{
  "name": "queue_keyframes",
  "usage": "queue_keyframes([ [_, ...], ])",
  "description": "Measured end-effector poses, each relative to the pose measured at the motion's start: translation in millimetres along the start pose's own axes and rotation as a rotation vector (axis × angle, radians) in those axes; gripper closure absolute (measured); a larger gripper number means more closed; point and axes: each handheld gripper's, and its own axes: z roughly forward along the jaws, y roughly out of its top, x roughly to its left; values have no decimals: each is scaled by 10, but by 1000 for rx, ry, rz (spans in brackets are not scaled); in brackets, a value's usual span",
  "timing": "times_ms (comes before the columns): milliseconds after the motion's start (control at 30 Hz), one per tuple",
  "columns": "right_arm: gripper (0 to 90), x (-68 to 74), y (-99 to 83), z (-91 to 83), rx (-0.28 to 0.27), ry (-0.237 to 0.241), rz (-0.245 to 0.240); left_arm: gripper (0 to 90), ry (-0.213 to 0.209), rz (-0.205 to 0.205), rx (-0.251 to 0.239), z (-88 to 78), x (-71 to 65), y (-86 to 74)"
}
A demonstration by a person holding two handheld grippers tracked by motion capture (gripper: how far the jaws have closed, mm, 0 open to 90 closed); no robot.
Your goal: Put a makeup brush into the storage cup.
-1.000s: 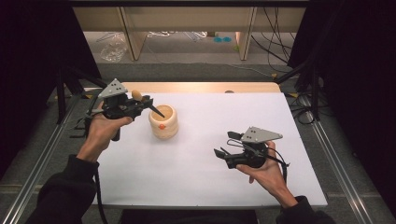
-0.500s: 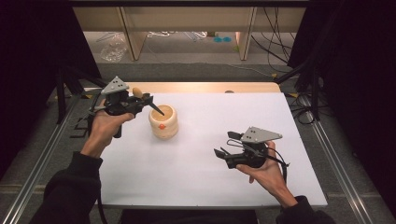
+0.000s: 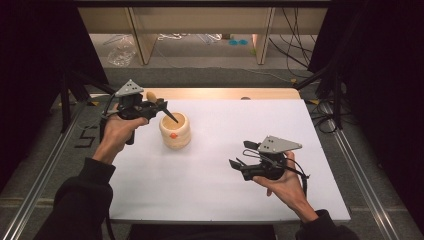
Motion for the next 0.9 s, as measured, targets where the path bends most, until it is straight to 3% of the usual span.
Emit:
queue_keyframes([
  [900, 225, -15, -5, 2, 1, 2, 0, 769, 17, -38, 62, 264, 118, -65],
])
